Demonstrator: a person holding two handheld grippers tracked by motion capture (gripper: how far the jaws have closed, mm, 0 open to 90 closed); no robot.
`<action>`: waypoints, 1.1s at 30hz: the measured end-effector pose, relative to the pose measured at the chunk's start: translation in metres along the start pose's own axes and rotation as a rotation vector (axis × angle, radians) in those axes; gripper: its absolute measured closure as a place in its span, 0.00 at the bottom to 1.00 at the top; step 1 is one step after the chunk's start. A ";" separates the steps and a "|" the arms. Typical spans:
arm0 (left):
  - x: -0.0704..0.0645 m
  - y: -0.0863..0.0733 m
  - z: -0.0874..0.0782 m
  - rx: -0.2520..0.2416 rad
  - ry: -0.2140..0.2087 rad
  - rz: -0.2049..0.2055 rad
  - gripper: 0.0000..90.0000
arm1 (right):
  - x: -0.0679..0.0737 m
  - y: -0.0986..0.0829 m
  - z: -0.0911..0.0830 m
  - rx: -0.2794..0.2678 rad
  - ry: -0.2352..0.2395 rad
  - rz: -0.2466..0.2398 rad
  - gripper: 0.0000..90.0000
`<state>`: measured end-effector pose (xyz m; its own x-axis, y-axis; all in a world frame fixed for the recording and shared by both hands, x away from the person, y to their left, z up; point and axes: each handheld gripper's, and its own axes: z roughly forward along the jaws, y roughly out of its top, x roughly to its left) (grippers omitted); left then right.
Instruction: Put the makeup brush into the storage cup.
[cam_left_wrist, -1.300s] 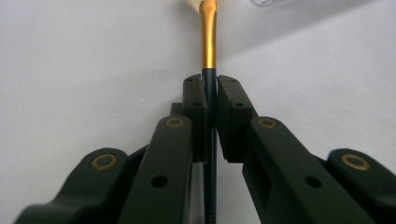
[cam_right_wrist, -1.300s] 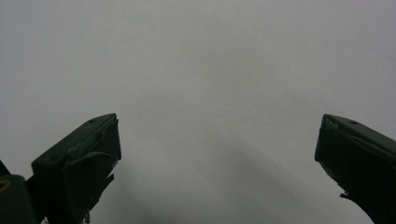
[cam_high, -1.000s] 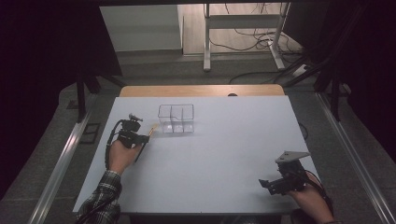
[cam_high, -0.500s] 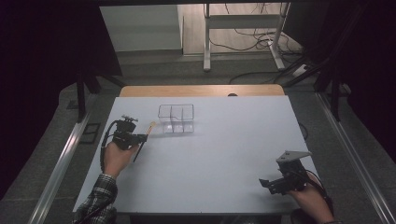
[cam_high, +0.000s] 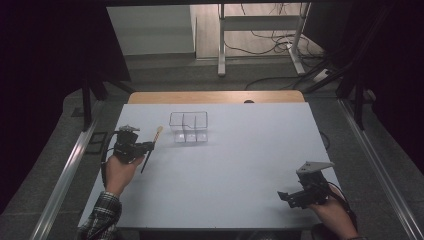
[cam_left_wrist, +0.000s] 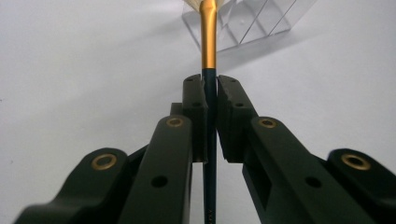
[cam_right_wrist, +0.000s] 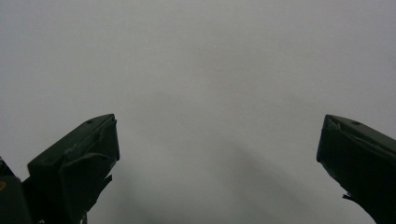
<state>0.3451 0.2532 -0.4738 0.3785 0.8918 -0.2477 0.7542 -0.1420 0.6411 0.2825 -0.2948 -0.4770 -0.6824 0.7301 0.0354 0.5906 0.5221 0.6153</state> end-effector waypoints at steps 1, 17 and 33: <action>0.000 0.000 0.000 0.000 0.000 0.000 0.92 | 0.000 0.000 0.000 0.000 0.000 0.000 0.00; -0.006 -0.003 -0.018 -0.163 -0.048 0.039 0.92 | 0.001 0.000 0.000 0.005 0.001 -0.001 0.00; -0.018 0.000 -0.026 -0.295 -0.098 0.091 0.92 | 0.000 0.000 0.000 0.002 0.002 0.003 0.00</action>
<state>0.3243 0.2481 -0.4506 0.4983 0.8333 -0.2392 0.5322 -0.0762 0.8432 0.2824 -0.2949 -0.4769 -0.6813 0.7310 0.0384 0.5933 0.5208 0.6139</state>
